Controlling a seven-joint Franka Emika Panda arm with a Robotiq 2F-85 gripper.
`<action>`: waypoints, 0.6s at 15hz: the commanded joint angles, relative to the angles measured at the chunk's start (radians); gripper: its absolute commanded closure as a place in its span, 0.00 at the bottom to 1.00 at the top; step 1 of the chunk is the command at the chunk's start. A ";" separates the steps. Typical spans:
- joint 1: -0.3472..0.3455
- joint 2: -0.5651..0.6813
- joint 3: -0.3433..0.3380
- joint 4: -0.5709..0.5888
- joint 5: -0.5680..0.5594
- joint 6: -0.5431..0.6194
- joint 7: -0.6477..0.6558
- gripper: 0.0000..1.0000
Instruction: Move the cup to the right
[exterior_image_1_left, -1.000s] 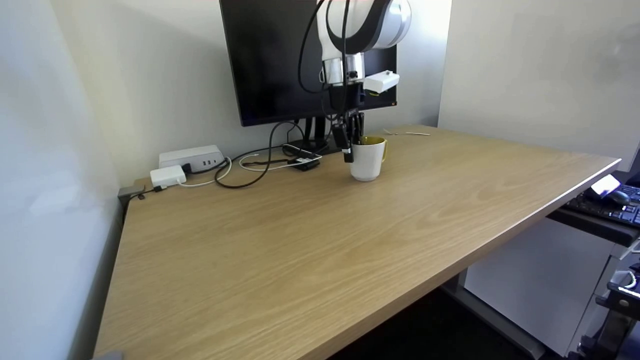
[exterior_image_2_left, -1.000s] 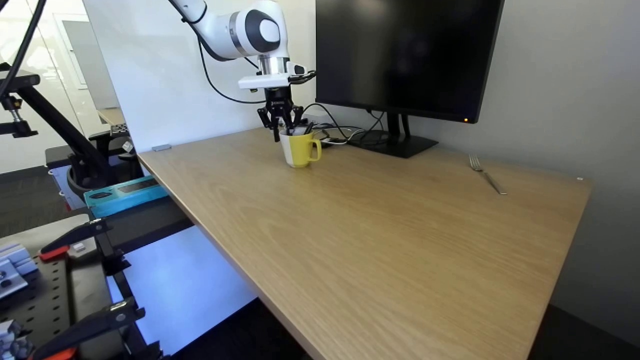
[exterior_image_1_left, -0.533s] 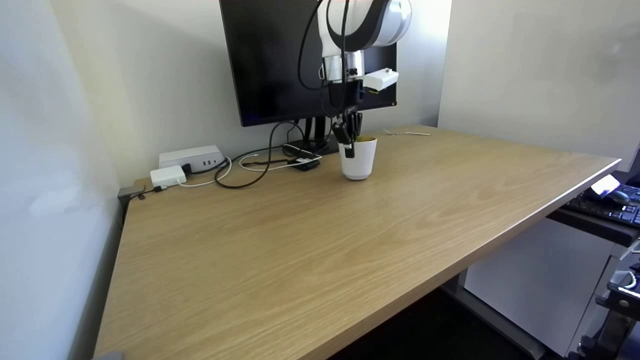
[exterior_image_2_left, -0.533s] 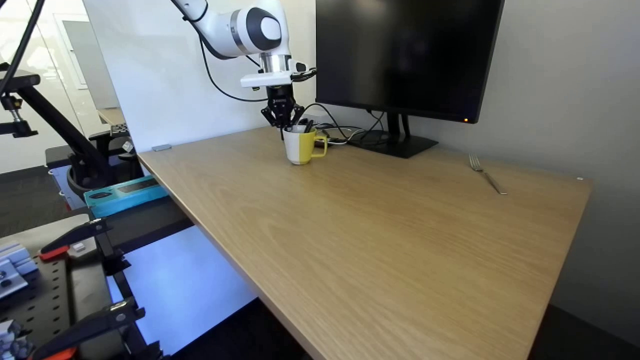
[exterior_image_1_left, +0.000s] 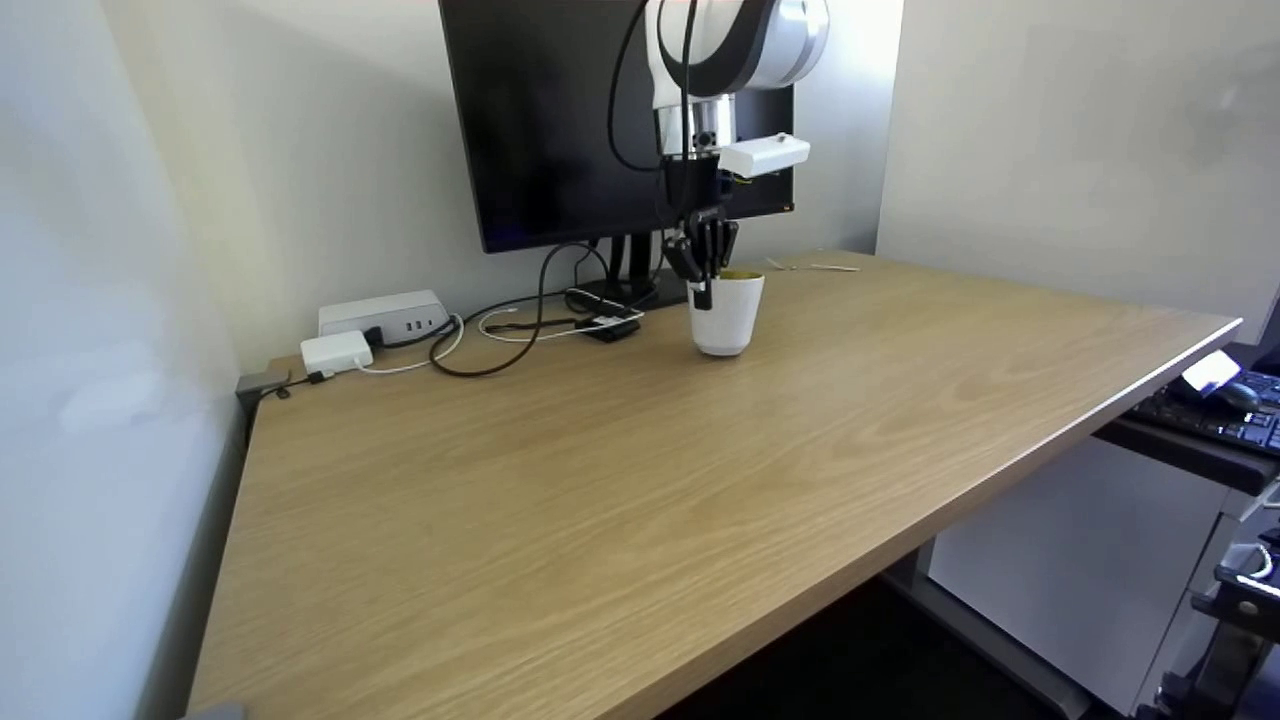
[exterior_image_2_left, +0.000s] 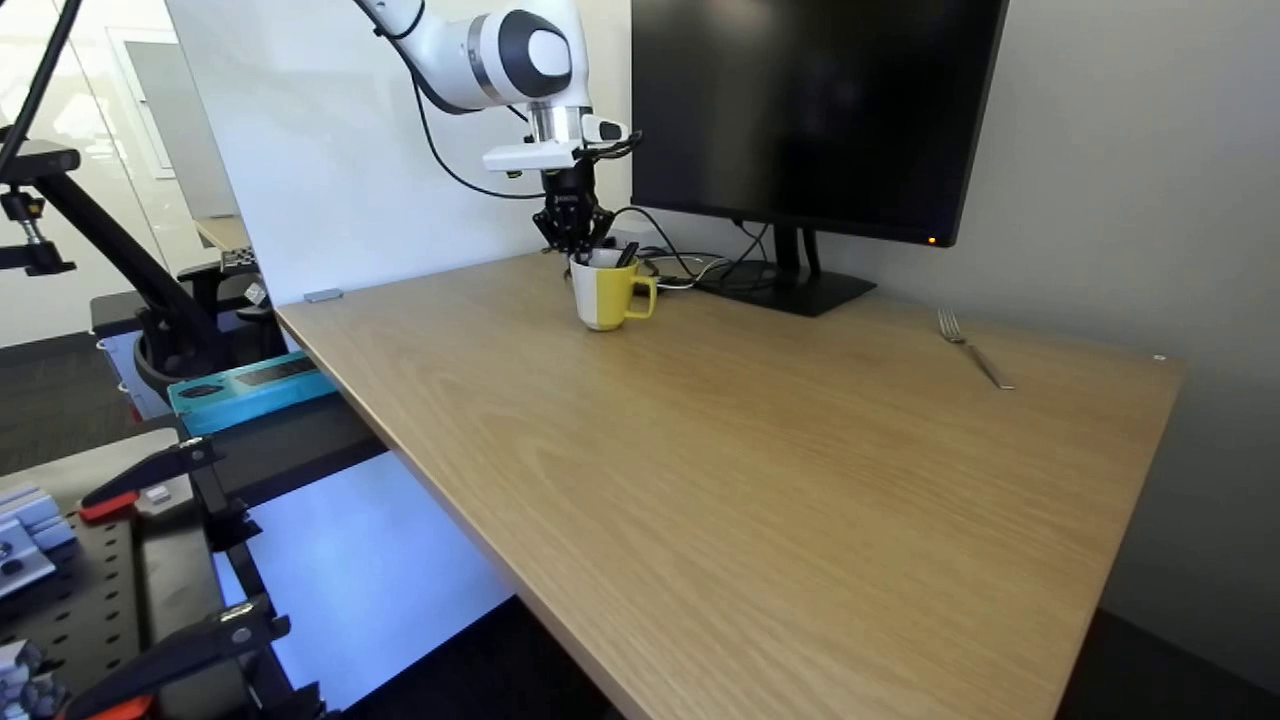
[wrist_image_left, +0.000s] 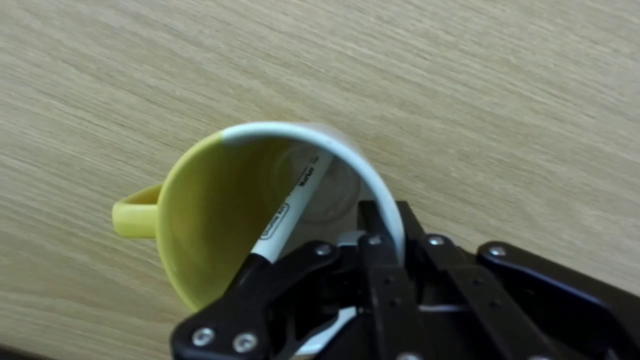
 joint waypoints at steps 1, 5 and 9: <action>0.010 -0.042 -0.021 -0.011 0.029 -0.024 0.085 0.98; 0.008 -0.089 -0.034 -0.030 0.043 -0.032 0.163 0.98; -0.011 -0.149 -0.054 -0.069 0.075 -0.046 0.217 0.98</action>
